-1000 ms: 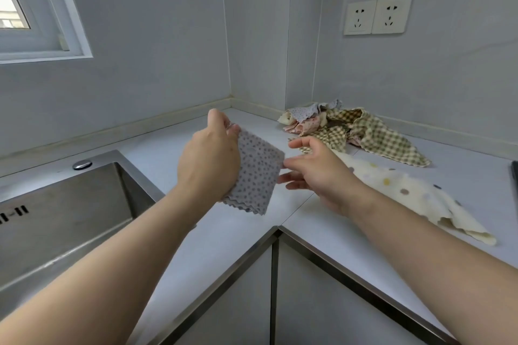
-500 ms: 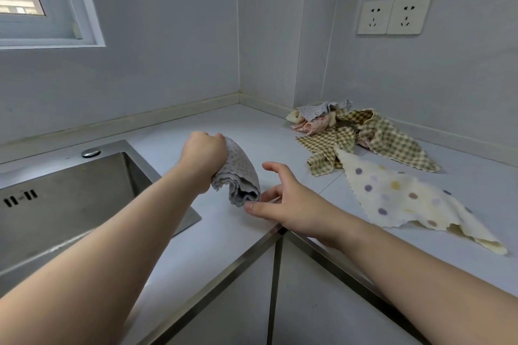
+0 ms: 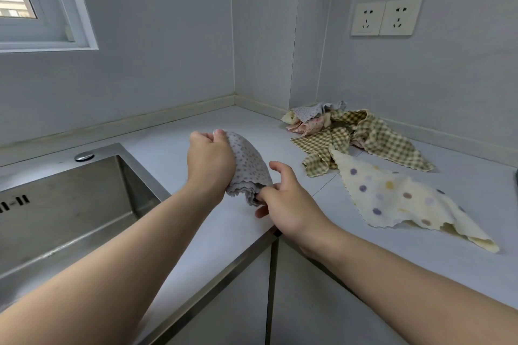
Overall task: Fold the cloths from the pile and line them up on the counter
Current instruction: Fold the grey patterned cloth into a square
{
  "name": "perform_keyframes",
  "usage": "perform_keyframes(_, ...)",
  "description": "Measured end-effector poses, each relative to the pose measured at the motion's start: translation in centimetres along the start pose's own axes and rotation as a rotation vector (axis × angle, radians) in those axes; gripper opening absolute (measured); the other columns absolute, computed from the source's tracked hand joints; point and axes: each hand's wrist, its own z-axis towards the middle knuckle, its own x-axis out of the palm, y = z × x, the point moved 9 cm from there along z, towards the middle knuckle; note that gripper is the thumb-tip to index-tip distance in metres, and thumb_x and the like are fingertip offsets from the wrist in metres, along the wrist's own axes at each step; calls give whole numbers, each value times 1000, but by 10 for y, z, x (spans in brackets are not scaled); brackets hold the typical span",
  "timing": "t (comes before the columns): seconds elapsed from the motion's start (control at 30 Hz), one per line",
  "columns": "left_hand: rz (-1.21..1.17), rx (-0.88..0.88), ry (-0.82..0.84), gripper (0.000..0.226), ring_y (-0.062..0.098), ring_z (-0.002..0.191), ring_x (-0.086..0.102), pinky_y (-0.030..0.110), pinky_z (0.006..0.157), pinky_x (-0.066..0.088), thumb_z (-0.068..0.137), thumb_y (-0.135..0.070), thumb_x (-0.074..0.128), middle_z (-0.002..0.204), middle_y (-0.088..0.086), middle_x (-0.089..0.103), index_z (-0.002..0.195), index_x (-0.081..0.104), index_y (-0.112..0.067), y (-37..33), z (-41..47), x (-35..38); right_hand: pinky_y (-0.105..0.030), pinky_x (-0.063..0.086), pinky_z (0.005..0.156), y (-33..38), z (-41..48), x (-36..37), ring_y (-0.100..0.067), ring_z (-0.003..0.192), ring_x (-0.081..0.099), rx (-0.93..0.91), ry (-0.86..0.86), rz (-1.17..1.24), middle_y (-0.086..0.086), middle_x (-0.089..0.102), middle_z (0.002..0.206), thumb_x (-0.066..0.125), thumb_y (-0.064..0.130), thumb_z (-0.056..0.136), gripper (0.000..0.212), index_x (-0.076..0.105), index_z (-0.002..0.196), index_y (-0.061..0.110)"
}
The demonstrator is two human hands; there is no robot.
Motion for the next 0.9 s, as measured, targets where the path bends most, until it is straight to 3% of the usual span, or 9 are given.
perform_keyframes(0.1, -30, 13, -36, 24, 9, 80, 53, 30, 66, 43, 106, -36, 39, 91, -2, 54, 105, 46, -13, -5, -9, -3, -19, 40, 58, 0, 0, -4, -13, 83, 71, -3, -57, 70, 2, 66, 103, 41, 27, 101, 52, 20, 149, 33)
perform_keyframes(0.2, -82, -1, -51, 24, 13, 82, 55, 32, 69, 48, 105, -36, 40, 92, 0, 55, 104, 46, -13, -5, -11, -4, -12, 42, 52, 4, -2, -7, -14, 79, 72, -28, -103, 80, 2, 66, 97, 46, 36, 102, 51, 22, 147, 32)
perform_keyframes(0.4, -109, -28, -44, 24, 13, 83, 55, 36, 73, 49, 105, -36, 41, 94, 1, 55, 105, 47, -13, -3, -10, -4, -12, 38, 41, -5, 1, -13, -6, 63, 67, -26, -121, 10, -2, 64, 95, 44, 14, 101, 54, 23, 148, 31)
perform_keyframes(0.53, -79, -6, -62, 23, 12, 80, 53, 34, 68, 48, 106, -35, 40, 91, -1, 53, 106, 45, -13, -9, -7, -12, -18, 43, 51, -3, 3, -15, -14, 78, 69, -58, -106, -97, 4, 63, 97, 47, 7, 98, 62, 21, 149, 32)
perform_keyframes(0.67, -86, -15, -64, 23, 13, 81, 54, 41, 78, 51, 105, -36, 41, 91, -1, 53, 105, 45, -14, -10, -4, -15, -35, 56, 68, 3, 1, -9, -21, 87, 67, -133, -50, -251, -1, 61, 101, 42, 2, 95, 66, 19, 149, 32)
perform_keyframes(0.77, -48, 12, -59, 22, 11, 78, 52, 39, 76, 50, 105, -36, 40, 89, -2, 52, 105, 44, -14, -12, -6, -14, -34, 56, 76, 6, 1, -7, -19, 89, 63, -176, -46, -354, -2, 57, 109, 43, 2, 96, 67, 16, 152, 27)
perform_keyframes(0.83, -16, 36, -52, 22, 9, 76, 50, 34, 70, 46, 106, -35, 40, 88, -3, 51, 106, 44, -13, -15, -8, -13, -31, 56, 70, 5, 3, -6, -19, 86, 66, -174, -24, -291, 0, 59, 106, 47, 7, 97, 63, 20, 151, 28)
perform_keyframes(0.9, 14, 50, -46, 22, 8, 75, 50, 31, 62, 43, 106, -36, 40, 87, -3, 51, 106, 45, -14, -17, -9, -12, -28, 56, 66, 0, 5, -4, -18, 83, 72, -94, 37, -82, 3, 62, 103, 54, 12, 96, 61, 26, 148, 29)
